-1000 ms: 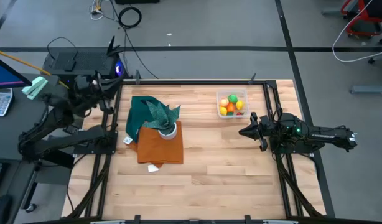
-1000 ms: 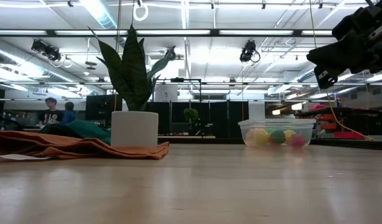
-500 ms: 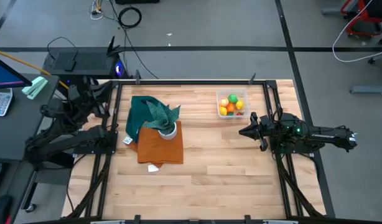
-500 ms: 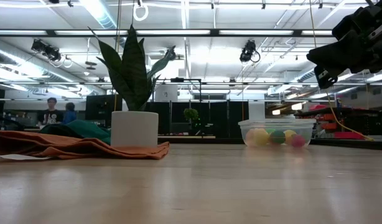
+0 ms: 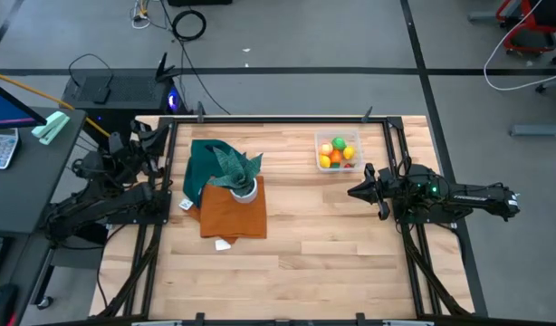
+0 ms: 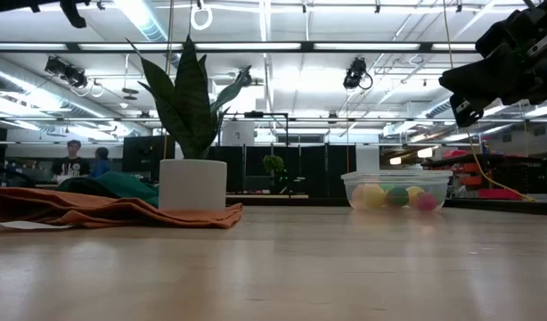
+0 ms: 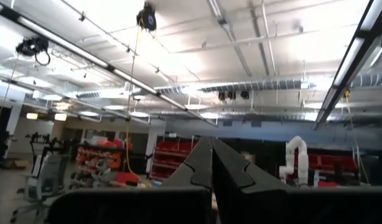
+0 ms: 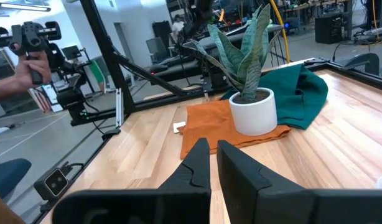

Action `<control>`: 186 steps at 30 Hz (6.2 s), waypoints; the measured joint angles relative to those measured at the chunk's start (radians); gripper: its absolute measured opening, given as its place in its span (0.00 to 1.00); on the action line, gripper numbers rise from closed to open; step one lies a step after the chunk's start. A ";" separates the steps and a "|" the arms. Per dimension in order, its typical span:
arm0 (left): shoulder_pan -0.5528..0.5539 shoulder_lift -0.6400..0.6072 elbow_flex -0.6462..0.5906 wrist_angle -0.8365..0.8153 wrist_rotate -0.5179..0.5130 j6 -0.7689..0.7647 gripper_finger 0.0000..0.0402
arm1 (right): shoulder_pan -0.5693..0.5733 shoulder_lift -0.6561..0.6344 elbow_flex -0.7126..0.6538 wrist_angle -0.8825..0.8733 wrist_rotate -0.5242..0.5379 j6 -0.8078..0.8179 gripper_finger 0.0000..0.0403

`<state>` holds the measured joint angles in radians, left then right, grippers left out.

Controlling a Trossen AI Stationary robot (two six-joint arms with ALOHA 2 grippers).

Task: Pick and placing Produce into tupperware
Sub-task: Return to Home Position

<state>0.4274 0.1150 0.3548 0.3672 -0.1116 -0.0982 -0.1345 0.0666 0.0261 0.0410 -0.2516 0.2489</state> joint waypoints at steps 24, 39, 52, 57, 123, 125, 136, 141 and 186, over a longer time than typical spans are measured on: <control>-0.145 0.000 -0.267 0.377 0.001 -0.014 0.01 | 0.000 0.000 0.001 0.000 0.000 0.000 0.00; -0.352 0.000 -0.267 0.301 -0.095 0.068 0.01 | 0.000 0.000 0.001 0.000 0.000 0.000 0.00; -0.426 0.000 -0.345 0.311 -0.140 0.092 0.01 | 0.000 0.000 0.001 0.000 0.000 0.000 0.00; -0.426 0.000 -0.345 0.166 -0.116 0.042 0.01 | 0.000 0.000 0.001 0.000 0.000 0.000 0.00; -0.425 0.002 -0.346 -0.311 -0.018 -0.047 0.07 | 0.000 0.000 0.001 0.000 0.000 0.000 0.00; -0.425 0.002 -0.346 -0.311 -0.018 -0.047 0.06 | 0.000 0.000 0.001 0.000 0.000 0.000 0.00; -0.425 0.002 -0.346 -0.311 -0.018 -0.047 0.08 | 0.000 0.000 0.001 0.000 0.000 0.000 0.00; -0.425 0.002 -0.346 -0.312 -0.018 -0.047 0.09 | 0.000 0.000 0.001 0.000 0.000 0.000 0.00; -0.425 0.002 -0.346 -0.312 -0.018 -0.047 0.08 | 0.000 0.000 0.001 0.000 0.000 0.000 0.00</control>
<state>0.0025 0.1165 0.0090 0.0554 -0.1296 -0.1455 -0.1345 0.0669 0.0269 0.0411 -0.2515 0.2485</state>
